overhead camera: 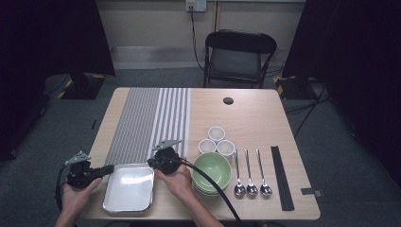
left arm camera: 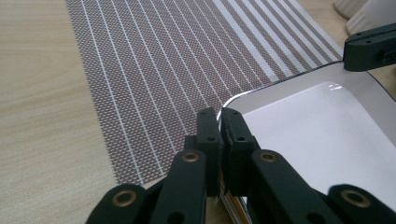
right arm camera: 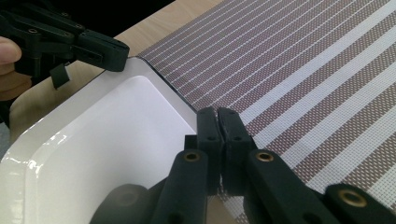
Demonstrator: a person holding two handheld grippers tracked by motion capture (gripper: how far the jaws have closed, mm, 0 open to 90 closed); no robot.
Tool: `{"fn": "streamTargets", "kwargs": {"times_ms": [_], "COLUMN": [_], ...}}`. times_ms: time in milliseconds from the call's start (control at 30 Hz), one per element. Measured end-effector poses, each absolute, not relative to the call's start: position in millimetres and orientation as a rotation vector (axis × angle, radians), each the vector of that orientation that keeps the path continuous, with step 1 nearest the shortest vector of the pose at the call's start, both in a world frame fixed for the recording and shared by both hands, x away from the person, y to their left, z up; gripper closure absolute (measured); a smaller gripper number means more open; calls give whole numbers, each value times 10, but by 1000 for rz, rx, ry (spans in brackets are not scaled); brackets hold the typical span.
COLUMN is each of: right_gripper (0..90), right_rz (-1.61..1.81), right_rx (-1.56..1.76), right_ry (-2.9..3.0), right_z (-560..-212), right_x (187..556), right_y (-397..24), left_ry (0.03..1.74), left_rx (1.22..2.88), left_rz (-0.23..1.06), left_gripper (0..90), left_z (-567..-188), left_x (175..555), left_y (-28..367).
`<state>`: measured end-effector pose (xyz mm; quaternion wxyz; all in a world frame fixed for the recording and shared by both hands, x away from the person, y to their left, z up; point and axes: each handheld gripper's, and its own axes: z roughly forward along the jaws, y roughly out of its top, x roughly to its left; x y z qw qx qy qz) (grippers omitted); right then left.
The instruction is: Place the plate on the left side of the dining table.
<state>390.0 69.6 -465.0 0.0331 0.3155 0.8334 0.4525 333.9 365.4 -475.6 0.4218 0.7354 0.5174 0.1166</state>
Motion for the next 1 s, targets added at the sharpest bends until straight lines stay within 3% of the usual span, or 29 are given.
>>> {"fn": "streamTargets", "kwargs": {"times_ms": [33, 167, 333, 1000], "right_gripper": [828, 798, 867, 878], "right_rz": [1388, 1367, 1355, 1377], "right_rx": [980, 987, 965, 944], "right_ry": [2560, 2578, 2601, 2521], "right_z": [-4672, -4706, -4740, -4664], "right_x": [3907, 3920, 3907, 3954], "right_y": [703, 708, 728, 734], "left_ry": [1298, 1305, 1303, 1304], "left_rx": [1842, 1832, 1832, 1761], "left_rz": [293, 299, 298, 346], "left_gripper": [878, 880, 881, 882], "left_z": [-4755, -4753, -4753, -4673], "left_x": [3339, 3345, 3347, 3418], "left_y": [3653, 3641, 3642, 3665]}}
